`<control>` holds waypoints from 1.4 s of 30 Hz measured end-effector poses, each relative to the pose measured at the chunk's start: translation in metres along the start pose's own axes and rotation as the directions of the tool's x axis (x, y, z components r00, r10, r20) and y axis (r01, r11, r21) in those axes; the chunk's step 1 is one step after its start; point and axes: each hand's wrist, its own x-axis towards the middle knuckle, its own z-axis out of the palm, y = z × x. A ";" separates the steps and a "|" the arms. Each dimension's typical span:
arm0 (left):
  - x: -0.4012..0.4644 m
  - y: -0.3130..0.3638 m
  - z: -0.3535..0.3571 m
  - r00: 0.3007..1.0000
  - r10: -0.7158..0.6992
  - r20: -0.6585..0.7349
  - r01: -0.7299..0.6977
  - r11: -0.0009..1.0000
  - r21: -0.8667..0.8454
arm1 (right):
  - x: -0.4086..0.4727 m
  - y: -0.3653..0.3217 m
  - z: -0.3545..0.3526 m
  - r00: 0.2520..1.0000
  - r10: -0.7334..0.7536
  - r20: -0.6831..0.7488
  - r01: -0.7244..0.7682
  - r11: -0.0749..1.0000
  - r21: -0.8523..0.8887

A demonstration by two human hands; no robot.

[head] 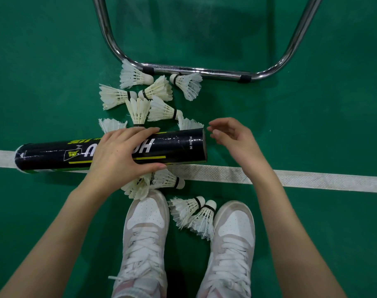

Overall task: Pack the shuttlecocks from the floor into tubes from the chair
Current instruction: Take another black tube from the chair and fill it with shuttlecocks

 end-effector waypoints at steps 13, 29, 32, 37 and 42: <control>0.001 -0.003 0.001 1.000 -0.004 0.000 0.004 1.000 0.003 | 0.038 0.019 0.023 0.997 -0.081 0.000 0.074 0.913 -0.401; 0.003 0.003 0.004 0.999 -0.012 -0.035 0.012 1.000 0.014 | -0.025 0.003 -0.024 0.932 -0.088 -0.353 0.048 0.992 -0.119; 0.004 0.005 0.004 0.999 -0.023 -0.036 0.023 1.000 0.003 | -0.039 -0.011 -0.024 0.932 -0.106 -0.347 0.078 0.992 -0.095; 0.004 0.008 0.005 0.999 -0.020 -0.043 0.020 1.000 0.004 | -0.050 -0.021 -0.010 0.953 -0.071 -0.295 0.077 0.997 0.009; 0.004 0.012 0.006 0.998 0.000 -0.069 0.000 1.000 -0.012 | -0.054 -0.023 0.017 0.987 -0.043 -0.158 0.062 0.991 0.117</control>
